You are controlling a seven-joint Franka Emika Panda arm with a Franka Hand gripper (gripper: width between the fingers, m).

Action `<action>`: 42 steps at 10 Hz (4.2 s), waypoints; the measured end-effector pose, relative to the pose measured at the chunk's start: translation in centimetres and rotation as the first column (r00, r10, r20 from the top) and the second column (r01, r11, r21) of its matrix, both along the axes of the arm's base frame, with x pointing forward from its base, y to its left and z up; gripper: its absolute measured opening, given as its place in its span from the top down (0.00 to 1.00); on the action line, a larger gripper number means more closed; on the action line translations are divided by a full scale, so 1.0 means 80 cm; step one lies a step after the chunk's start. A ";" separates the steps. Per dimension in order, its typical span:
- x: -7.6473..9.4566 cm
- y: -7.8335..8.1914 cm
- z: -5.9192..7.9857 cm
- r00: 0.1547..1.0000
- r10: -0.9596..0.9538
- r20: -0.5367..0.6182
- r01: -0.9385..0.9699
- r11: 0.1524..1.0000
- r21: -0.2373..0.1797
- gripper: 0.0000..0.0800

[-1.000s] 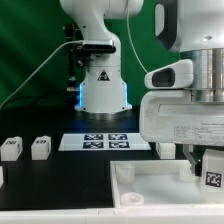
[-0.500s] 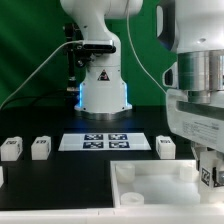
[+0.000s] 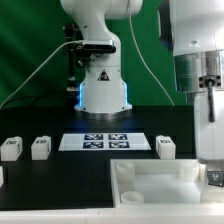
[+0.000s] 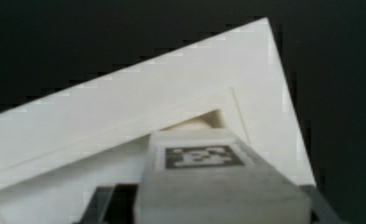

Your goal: Assemble one leg

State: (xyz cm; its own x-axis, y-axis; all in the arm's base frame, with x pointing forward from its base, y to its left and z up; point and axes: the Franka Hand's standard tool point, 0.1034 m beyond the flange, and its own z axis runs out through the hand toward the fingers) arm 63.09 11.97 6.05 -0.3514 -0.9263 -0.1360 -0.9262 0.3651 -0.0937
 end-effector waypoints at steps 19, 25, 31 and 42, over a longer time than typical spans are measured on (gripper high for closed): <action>0.001 0.005 0.008 0.272 0.961 -0.058 -0.946 0.256 -0.198 0.47; 0.001 0.003 0.006 0.875 0.483 -0.005 -0.482 0.873 -0.079 0.63; 0.000 0.000 0.005 1.000 -0.009 -0.022 0.008 1.000 -0.029 0.63; 0.004 0.022 0.023 0.996 0.084 0.043 -0.083 0.996 -0.025 0.19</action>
Offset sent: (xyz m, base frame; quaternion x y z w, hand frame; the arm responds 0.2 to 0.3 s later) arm 0.0000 0.0000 0.0000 0.0000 0.0000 0.0000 1.0000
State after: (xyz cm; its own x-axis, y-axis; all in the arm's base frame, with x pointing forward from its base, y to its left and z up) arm 63.39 13.71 7.88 -0.2669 -0.9552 -0.1274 -0.9481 0.2840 -0.1431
